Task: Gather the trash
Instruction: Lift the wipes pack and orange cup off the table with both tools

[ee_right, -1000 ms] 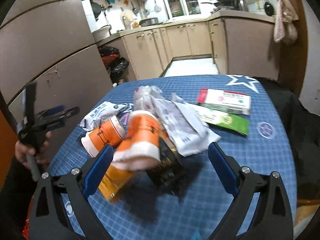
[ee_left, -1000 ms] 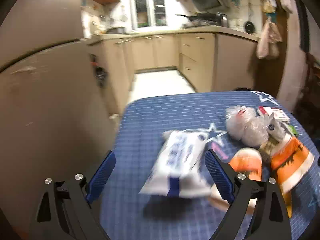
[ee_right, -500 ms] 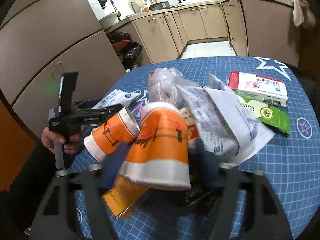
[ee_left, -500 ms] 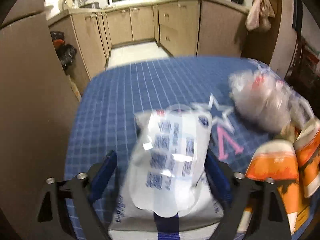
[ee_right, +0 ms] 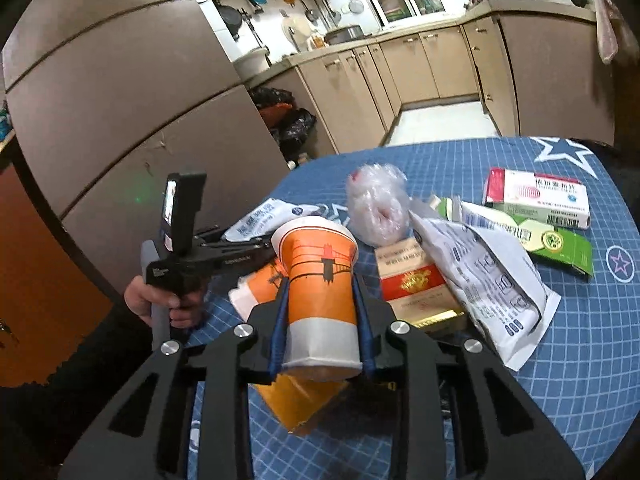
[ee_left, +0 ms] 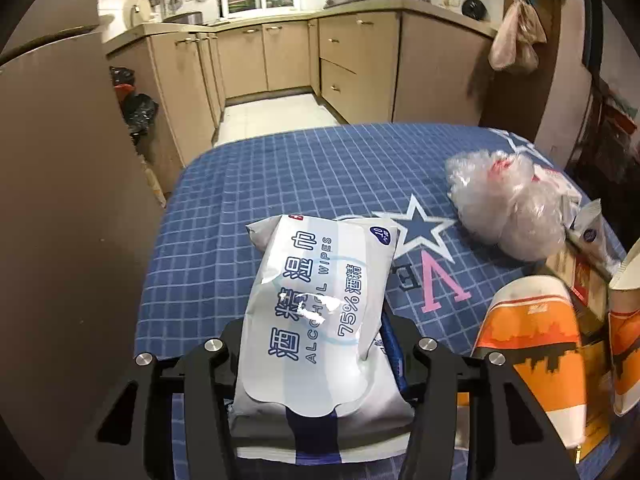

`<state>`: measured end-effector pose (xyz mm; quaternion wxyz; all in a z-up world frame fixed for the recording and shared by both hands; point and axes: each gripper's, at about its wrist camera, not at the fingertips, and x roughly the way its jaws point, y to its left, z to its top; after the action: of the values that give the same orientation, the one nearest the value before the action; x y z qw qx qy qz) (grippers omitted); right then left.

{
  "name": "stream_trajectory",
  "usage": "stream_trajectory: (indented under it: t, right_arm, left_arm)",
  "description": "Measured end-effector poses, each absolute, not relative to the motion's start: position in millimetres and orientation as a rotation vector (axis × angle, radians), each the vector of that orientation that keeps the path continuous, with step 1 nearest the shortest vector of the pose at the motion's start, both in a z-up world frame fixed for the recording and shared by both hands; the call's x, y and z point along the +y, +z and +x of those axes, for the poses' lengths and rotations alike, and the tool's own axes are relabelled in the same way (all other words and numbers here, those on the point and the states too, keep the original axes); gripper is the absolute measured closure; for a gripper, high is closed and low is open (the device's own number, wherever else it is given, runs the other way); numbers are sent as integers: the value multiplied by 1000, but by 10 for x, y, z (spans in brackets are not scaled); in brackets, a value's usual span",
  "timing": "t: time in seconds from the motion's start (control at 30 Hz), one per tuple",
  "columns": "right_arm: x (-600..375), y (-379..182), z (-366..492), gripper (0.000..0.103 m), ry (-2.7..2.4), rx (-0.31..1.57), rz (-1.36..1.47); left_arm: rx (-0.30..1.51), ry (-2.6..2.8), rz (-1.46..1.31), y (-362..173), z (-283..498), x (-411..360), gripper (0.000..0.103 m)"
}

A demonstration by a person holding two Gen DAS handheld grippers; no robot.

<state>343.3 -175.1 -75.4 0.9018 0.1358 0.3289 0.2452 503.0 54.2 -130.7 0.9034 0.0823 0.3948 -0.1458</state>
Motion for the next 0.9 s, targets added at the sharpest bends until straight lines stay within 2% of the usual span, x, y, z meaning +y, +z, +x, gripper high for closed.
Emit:
stream_trajectory:
  t: [0.4, 0.9]
  right_arm:
    - [-1834, -424, 3070, 76, 480, 582, 285]
    - [-1773, -575, 2311, 76, 341, 591, 185]
  left_arm:
    - [651, -98, 154, -519, 4313, 554, 51]
    - [525, 57, 171, -359, 2953, 21, 51]
